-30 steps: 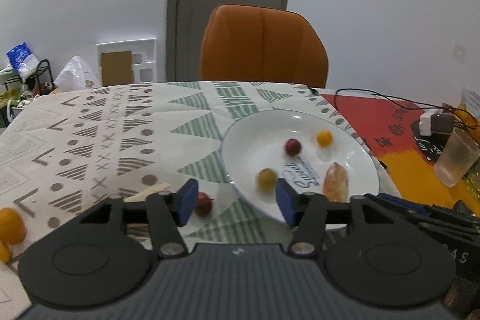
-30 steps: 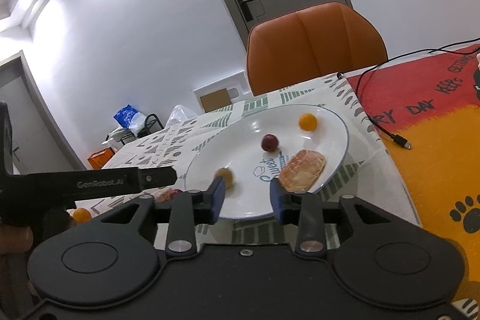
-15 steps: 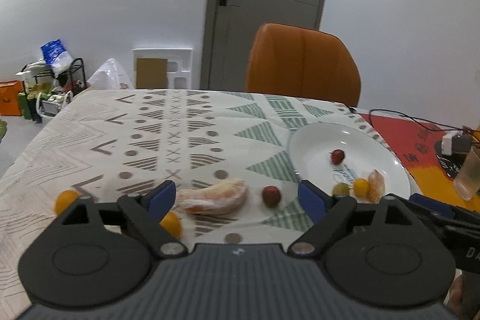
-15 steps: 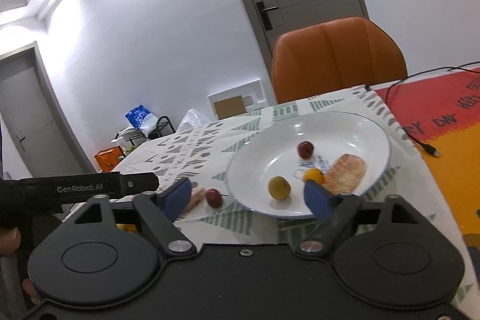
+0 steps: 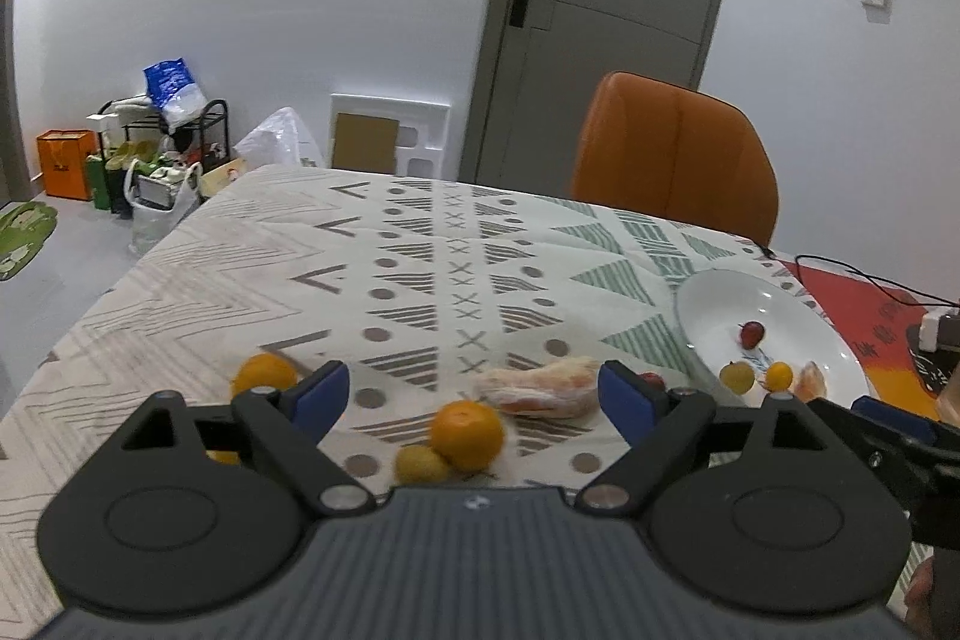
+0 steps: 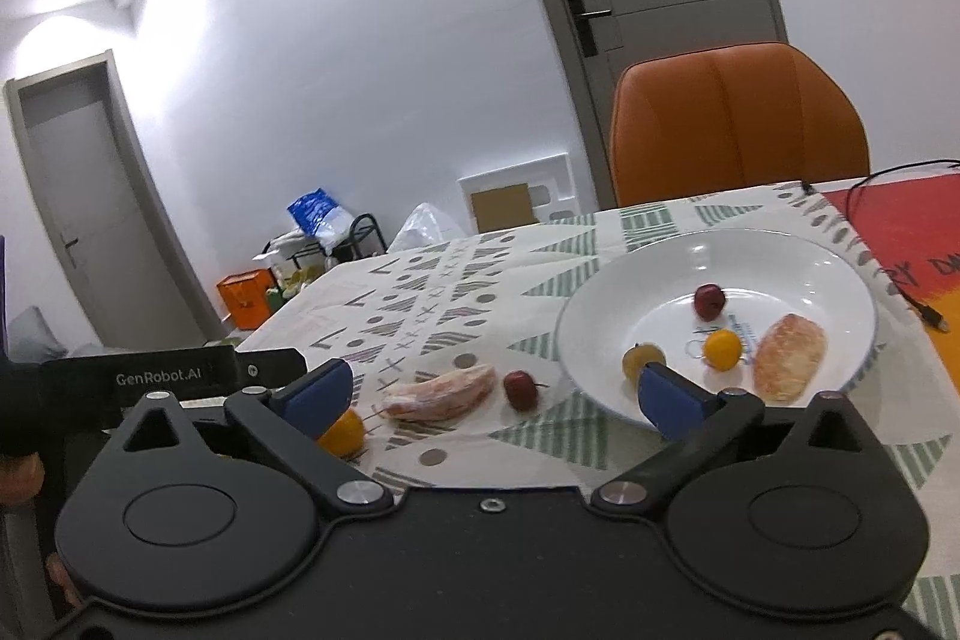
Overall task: Organize fruits
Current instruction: 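Move both grippers back and grasp the small yellow citrus with the left gripper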
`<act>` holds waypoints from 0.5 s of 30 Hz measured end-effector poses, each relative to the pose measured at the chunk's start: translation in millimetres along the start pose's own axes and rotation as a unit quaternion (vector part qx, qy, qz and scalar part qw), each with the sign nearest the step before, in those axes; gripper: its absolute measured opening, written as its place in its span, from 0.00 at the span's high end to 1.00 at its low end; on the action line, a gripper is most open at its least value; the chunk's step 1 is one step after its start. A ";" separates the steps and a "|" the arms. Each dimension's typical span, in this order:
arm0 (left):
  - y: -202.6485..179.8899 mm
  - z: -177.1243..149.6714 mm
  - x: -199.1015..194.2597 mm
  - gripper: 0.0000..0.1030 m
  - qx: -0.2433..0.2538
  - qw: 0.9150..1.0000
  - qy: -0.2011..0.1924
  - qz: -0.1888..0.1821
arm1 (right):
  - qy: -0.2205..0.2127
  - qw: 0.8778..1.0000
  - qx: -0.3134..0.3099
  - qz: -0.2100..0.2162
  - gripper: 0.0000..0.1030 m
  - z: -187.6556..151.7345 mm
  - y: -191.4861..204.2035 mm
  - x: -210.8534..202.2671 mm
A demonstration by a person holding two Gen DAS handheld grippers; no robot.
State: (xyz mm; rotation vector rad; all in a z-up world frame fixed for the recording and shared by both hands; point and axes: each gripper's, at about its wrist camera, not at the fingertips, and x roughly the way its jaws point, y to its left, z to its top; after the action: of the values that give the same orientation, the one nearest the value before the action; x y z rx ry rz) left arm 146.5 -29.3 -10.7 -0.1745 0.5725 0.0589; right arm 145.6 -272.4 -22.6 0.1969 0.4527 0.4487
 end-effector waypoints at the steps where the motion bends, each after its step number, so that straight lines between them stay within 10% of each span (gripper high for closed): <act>1: 3.4 -0.2 -0.7 0.14 -0.001 1.000 -0.001 0.001 | 0.002 1.000 -0.003 0.000 0.00 -0.6 2.6 1.4; 15: 58.3 -12.8 -0.5 0.16 -0.042 0.999 -0.001 0.022 | 0.041 0.998 -0.039 0.009 0.07 -10.0 27.0 30.5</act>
State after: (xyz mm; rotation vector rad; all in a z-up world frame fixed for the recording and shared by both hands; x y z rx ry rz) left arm 133.2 25.7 -29.6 -0.2430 0.5731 0.1263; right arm 155.4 -233.7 -35.4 0.1063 0.5134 0.4919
